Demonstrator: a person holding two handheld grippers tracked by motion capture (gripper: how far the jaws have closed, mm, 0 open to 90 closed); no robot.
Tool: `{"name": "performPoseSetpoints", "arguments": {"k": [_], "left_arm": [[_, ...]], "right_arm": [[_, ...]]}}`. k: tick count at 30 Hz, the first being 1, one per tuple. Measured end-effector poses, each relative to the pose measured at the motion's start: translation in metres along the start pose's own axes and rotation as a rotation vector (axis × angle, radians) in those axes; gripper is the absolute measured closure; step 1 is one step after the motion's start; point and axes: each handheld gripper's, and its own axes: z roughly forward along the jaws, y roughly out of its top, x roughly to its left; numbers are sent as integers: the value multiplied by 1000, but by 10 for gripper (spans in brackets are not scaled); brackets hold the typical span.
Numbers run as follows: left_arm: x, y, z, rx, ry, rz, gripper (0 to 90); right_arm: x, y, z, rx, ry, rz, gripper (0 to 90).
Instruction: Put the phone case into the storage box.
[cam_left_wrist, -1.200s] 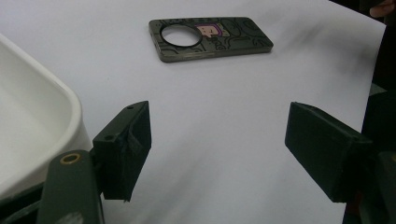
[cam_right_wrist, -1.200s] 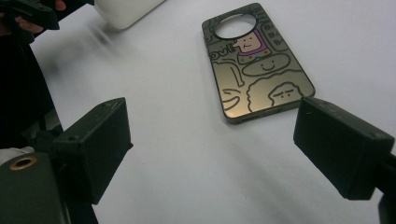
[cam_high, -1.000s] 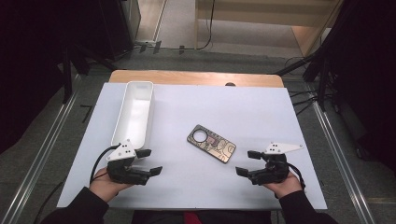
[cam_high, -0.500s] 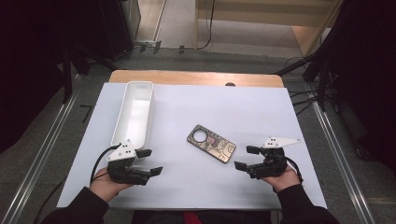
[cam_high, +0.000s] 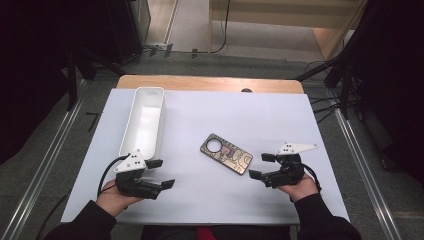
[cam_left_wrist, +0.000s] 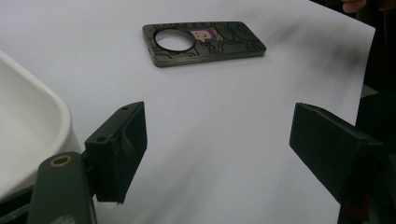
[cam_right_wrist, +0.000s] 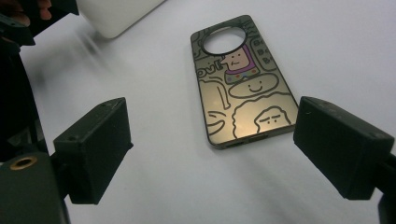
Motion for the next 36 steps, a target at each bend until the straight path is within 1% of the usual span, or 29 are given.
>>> {"name": "performPoseSetpoints", "arguments": {"k": [6,8,14,23,36], "left_arm": [[0,0,0,0,-4,1,184],[0,1,0,1,-6,-3,161],[0,1,0,2,-1,-1,161],[1,1,-1,2,7,-2,161],[1,1,-2,-1,5,-5,161]], "right_arm": [[-1,4,3,3,-2,1,104],[-1,5,4,6,0,-1,104],[-3,9,6,7,-4,-8,104],[-5,20,13,6,-3,-23,104],[-8,36,23,19,1,-40,104]]}}
